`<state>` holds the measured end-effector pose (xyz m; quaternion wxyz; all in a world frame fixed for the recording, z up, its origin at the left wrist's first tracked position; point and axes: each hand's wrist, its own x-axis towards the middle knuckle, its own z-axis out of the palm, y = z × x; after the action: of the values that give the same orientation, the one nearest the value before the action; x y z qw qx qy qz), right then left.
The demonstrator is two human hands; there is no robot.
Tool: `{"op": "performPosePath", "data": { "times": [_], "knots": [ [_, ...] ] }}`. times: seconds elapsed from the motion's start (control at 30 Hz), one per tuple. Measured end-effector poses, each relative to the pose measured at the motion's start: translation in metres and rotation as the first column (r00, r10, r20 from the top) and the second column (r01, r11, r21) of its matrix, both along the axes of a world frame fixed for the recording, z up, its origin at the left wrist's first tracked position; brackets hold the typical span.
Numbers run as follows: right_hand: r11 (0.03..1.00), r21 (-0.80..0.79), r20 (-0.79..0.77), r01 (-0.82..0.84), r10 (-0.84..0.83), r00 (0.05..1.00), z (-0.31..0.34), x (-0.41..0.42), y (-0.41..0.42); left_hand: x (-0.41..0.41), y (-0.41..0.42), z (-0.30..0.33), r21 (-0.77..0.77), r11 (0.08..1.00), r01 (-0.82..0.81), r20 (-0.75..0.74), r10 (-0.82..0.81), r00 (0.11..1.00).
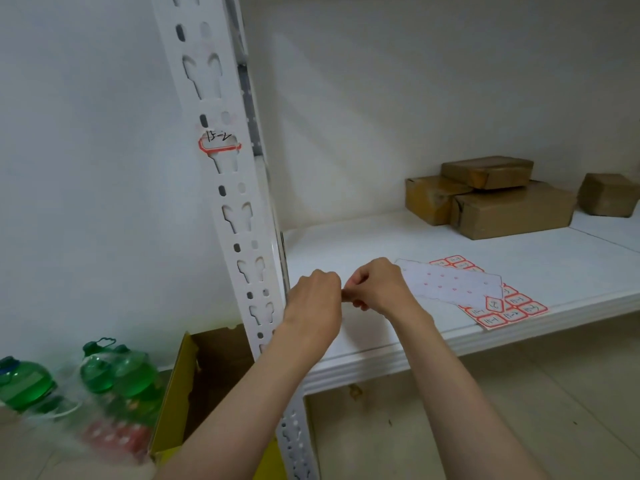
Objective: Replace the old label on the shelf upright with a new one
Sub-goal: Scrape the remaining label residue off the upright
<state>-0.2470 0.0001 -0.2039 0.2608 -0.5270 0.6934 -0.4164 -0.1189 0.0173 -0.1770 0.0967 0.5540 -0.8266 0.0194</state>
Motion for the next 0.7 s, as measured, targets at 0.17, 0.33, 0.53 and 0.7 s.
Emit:
{"op": "performPosePath", "data": {
  "times": [0.17, 0.33, 0.53, 0.7],
  "knots": [
    [0.999, 0.001, -0.069, -0.054, 0.054, 0.996, -0.005, 0.000, 0.000, 0.002, -0.004, 0.000, -0.021, 0.999, 0.025, 0.011, -0.025, 1.000],
    [0.998, 0.052, -0.060, -0.039, 0.042, 0.997, -0.006, 0.003, -0.004, 0.003, -0.003, -0.001, -0.021, 0.998, 0.059, 0.031, -0.058, 0.998],
    [0.994, 0.107, -0.121, 0.034, -0.021, 0.992, -0.001, 0.006, -0.003, 0.003, -0.002, -0.001, -0.034, 0.997, 0.072, 0.050, -0.070, 0.996],
    [0.996, -0.076, -0.192, 0.035, -0.049, 0.980, 0.014, 0.009, 0.002, 0.002, 0.007, 0.010, -0.226, 0.963, 0.149, -0.110, -0.177, 0.978]
  ]
}}
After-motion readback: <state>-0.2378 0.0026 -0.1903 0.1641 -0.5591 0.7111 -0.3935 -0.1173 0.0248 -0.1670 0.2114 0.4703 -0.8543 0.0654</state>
